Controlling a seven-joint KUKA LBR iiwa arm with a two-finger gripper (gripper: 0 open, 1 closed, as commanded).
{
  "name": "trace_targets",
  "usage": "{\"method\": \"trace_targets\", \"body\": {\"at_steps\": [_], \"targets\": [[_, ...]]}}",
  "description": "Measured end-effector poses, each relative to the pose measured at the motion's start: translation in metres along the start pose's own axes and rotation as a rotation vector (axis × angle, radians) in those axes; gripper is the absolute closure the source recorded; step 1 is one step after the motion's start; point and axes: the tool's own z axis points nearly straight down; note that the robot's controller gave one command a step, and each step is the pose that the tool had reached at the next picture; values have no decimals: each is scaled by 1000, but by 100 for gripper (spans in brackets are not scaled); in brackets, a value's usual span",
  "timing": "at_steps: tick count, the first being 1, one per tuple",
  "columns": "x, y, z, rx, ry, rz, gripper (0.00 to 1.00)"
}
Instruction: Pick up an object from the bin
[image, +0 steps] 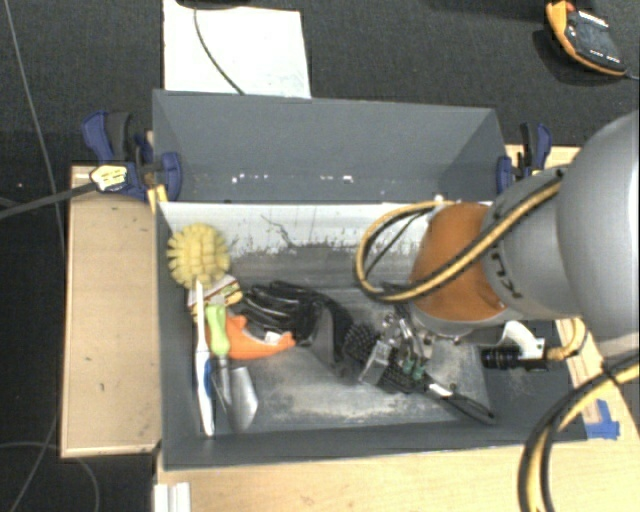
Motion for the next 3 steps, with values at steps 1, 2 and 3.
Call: {"method": "trace_targets", "body": {"at_steps": [1, 2, 3], "targets": [[0, 0, -3, 0, -1, -1, 100], [3, -1, -22, 5, 10, -3, 100], [2, 0, -40, 2, 6, -4, 100]]}}
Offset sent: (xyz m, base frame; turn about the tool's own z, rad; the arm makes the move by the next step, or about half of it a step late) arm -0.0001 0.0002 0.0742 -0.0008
